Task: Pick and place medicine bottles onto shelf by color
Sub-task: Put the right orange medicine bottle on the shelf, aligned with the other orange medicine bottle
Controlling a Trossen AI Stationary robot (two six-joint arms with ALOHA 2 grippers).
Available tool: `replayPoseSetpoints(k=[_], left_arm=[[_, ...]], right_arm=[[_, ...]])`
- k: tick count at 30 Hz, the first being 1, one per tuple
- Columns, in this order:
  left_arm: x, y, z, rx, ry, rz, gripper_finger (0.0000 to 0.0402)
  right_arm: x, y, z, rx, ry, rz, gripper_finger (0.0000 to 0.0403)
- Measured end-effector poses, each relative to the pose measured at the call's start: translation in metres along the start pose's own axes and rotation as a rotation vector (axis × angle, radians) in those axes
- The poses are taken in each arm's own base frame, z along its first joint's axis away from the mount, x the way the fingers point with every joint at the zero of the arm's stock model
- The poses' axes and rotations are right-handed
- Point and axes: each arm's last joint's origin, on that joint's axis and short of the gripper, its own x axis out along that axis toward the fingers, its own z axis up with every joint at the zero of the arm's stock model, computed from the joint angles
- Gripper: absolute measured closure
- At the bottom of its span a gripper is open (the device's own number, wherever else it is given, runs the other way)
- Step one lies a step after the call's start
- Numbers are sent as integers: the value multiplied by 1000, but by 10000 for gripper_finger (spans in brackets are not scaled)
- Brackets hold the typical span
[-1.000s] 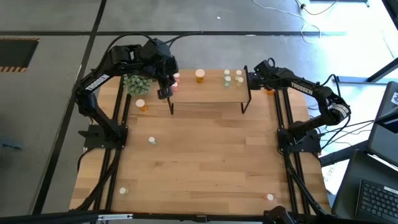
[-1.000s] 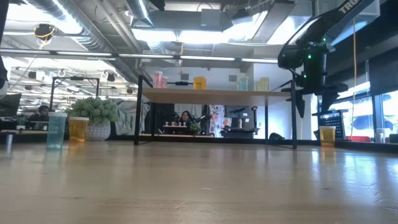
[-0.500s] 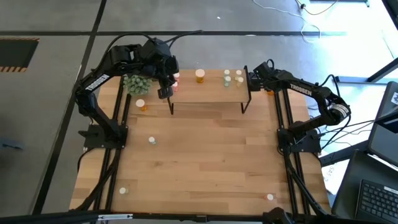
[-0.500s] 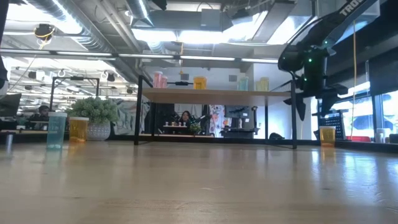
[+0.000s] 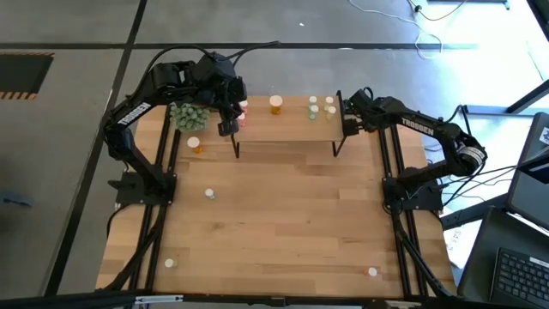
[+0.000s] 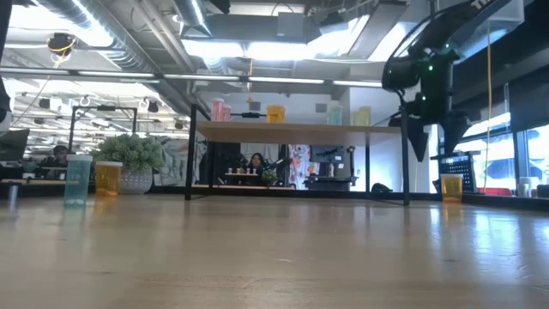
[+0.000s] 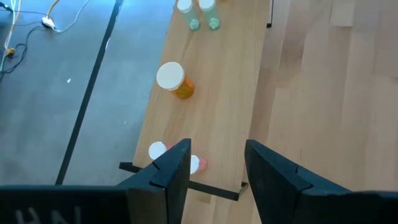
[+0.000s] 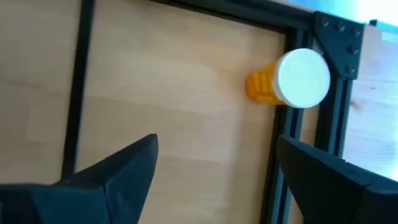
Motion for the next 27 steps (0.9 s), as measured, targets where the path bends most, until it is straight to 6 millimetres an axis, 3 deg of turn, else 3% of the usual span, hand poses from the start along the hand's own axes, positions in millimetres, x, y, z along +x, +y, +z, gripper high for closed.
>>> replayPoseSetpoints(k=[8, 27], left_arm=[[0, 0, 1, -7, -12, 3, 255], [0, 0, 1, -83, -11, 2, 255]], right_arm=[[-21, 1, -20, 7, -5, -67, 75], [-43, -22, -33, 229, -113, -226, 75]])
